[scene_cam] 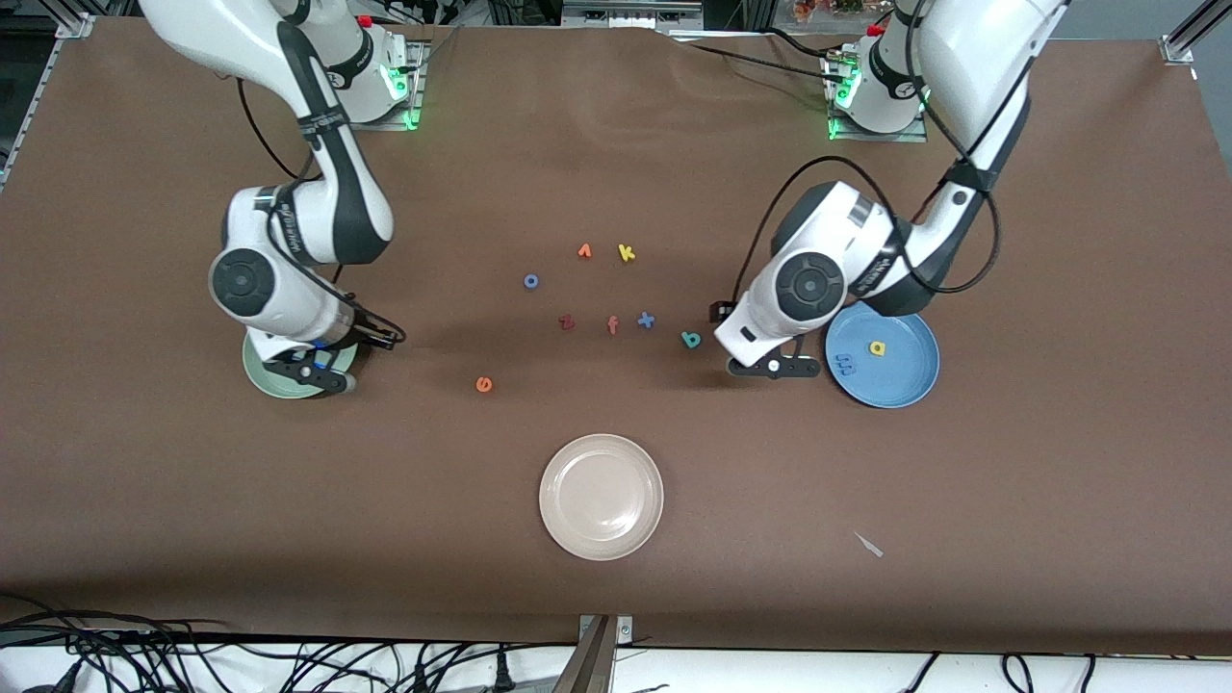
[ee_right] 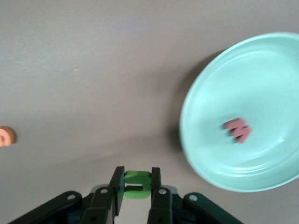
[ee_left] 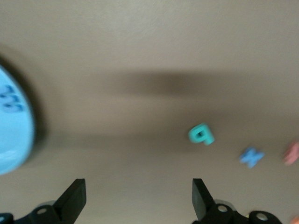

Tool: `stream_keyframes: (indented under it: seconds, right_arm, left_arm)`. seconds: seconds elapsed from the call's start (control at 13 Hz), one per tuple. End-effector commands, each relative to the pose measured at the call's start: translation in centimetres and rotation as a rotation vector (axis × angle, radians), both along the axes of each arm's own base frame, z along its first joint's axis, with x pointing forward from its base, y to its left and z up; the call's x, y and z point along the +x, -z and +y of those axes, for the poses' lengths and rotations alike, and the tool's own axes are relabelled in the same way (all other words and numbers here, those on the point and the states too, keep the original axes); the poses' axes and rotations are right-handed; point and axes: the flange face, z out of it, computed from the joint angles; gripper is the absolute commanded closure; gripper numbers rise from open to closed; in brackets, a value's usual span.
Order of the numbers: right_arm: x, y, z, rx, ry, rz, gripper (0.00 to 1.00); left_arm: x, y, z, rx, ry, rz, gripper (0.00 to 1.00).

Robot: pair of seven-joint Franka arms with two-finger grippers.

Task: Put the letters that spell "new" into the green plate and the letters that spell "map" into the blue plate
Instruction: 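Place the D on the blue plate while the right gripper places the u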

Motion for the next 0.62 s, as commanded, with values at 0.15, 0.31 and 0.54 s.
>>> stream_keyframes:
  seconds: [0.15, 0.31, 0.54]
  right_arm:
    - [-1.1, -0.3, -9.3, 0.010, -0.220, 0.017, 1.00]
    - [-1.1, -0.1, -12.4, 0.001, -0.256, 0.026, 1.00]
    - [-1.0, 0.5, -16.7, 0.005, -0.292, 0.032, 0.08]
  left_arm:
    - [-0.7, 4.2, -5.2, -0.004, -0.332, -0.035, 0.00]
    - [-0.9, 5.7, -5.2, 0.007, -0.405, -0.012, 0.14]
    - [-1.0, 7.6, -5.4, -0.005, -0.440, -0.012, 0.42]
